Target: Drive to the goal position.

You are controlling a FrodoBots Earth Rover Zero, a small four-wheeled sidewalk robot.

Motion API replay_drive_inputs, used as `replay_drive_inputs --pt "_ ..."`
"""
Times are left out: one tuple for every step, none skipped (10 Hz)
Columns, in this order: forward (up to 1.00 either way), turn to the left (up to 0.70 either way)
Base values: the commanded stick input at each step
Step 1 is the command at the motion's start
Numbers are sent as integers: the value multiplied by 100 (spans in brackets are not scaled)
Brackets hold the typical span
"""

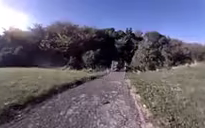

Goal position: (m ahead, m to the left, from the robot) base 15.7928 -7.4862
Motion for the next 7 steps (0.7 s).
replay_drive_inputs --pt "100 -17" --pt "100 0" --pt "100 1" --pt "100 1" --pt "100 1" --pt "100 1" --pt "100 1"
